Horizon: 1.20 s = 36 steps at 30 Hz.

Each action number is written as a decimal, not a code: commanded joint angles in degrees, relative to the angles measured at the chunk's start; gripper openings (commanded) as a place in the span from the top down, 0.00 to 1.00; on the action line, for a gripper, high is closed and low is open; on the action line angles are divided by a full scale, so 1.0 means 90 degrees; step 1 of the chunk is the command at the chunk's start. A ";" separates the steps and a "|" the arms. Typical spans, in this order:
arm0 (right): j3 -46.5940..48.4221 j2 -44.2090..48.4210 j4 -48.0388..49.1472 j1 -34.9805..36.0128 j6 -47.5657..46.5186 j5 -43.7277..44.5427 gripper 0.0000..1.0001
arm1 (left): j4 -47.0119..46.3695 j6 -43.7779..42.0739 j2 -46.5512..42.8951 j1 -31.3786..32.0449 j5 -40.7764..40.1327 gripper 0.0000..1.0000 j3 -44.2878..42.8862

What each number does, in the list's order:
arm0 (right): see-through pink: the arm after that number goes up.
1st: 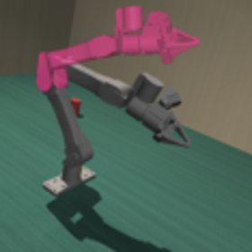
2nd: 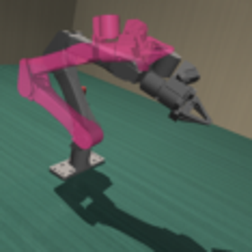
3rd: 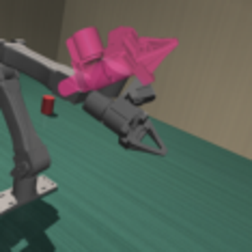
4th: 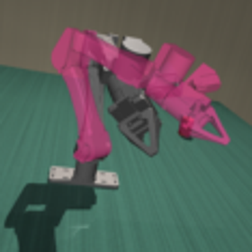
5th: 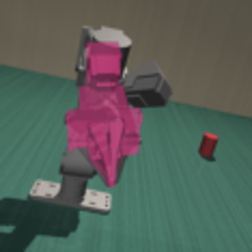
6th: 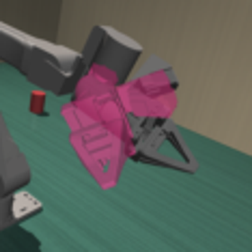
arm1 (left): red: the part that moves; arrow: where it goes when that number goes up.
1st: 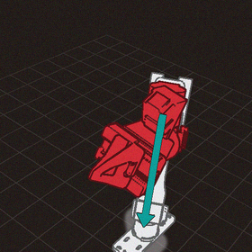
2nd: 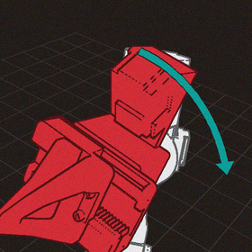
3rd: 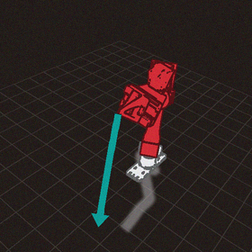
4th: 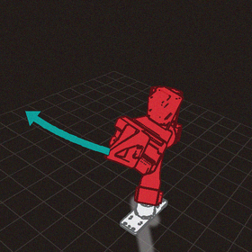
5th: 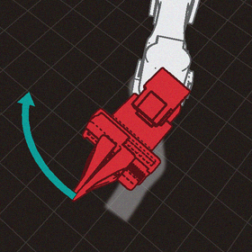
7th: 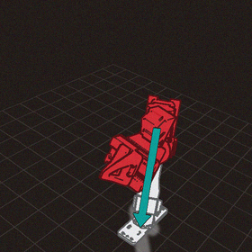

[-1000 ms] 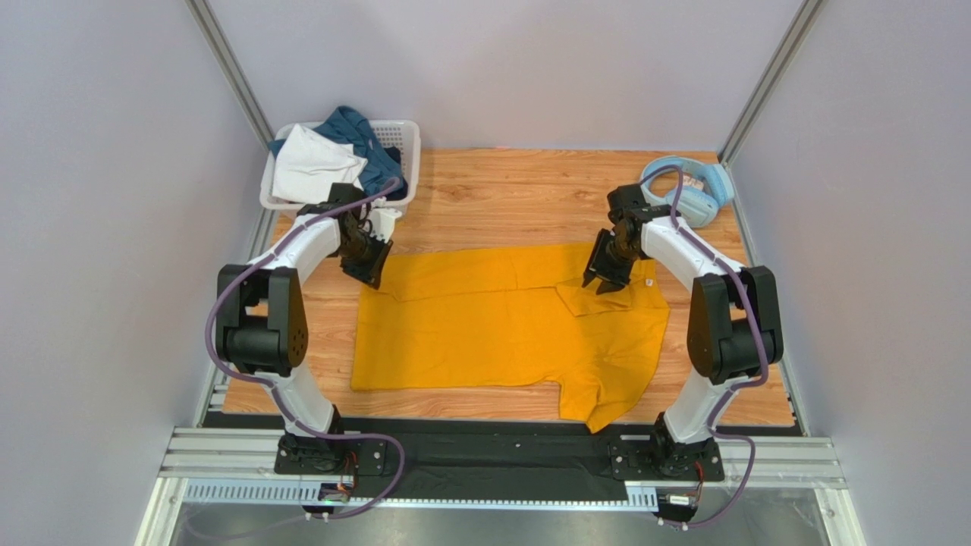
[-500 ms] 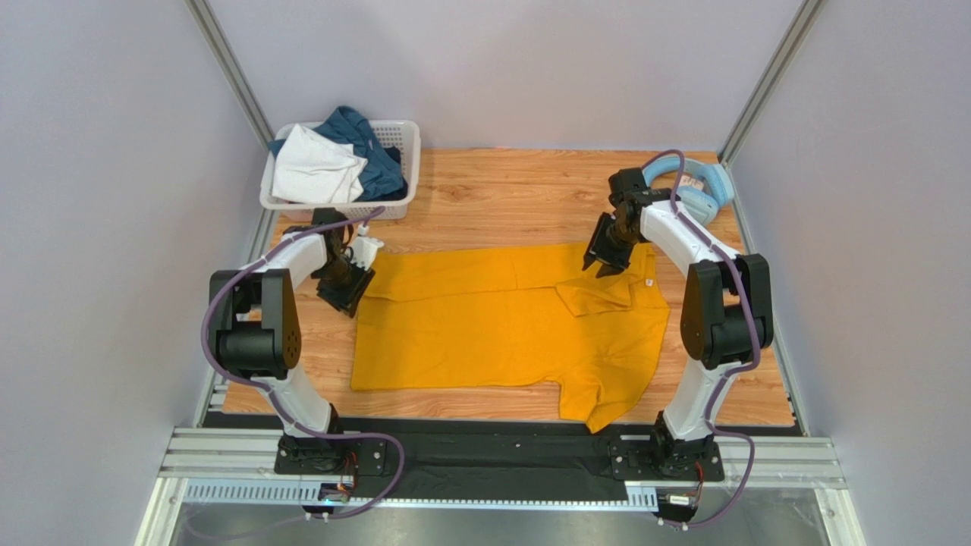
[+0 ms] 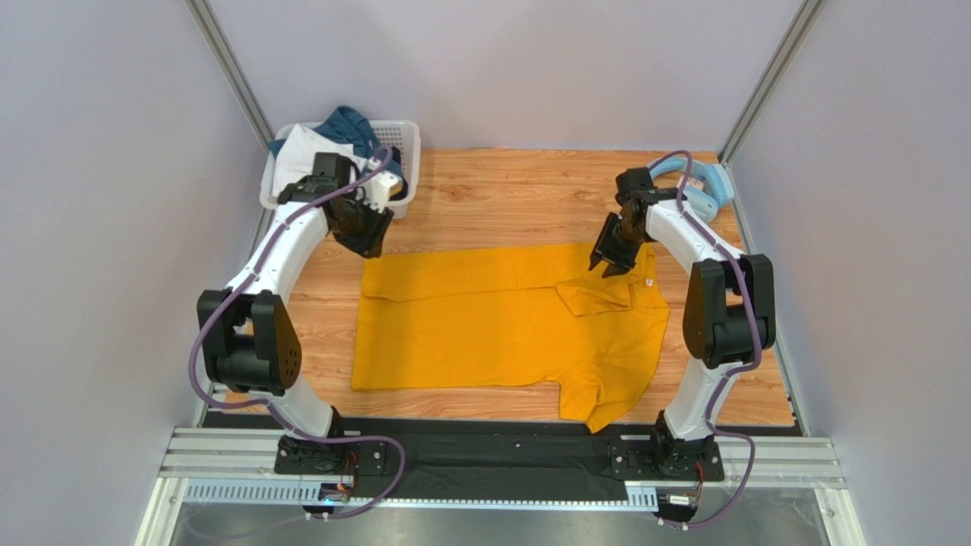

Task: Fold and stack the t-shirts
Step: Fold the tshirt

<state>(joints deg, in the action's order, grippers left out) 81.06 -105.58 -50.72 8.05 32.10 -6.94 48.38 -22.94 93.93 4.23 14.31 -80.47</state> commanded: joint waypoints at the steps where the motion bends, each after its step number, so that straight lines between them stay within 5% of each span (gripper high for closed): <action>1: 0.0057 0.0061 0.0049 -0.0016 0.0008 0.0038 0.62 | -0.0033 0.0361 0.0636 0.0545 0.0343 0.50 0.0434; 7: 0.0046 0.0071 0.0069 -0.0006 -0.0002 0.0078 0.62 | -0.0336 0.0342 0.1330 0.0624 0.0091 0.53 0.0796; 20: 0.0076 0.0012 0.0069 -0.0162 -0.0021 0.0117 0.62 | -0.0298 0.0282 0.0560 0.0272 0.0305 0.54 0.1558; 28: -0.0323 0.0266 0.0030 -0.0386 -0.0021 0.0595 0.63 | 0.0735 0.0713 0.0383 0.0710 0.1232 0.52 -0.0732; 36: -0.0276 0.0004 0.0254 -0.0855 0.0125 0.0499 0.64 | 0.1314 0.0450 0.1398 0.3188 0.0698 0.51 -0.2738</action>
<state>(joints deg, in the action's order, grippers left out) 76.77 -105.54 -50.59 2.04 32.18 -3.05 55.40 -17.45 102.02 23.29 22.35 -100.31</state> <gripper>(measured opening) 0.364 0.488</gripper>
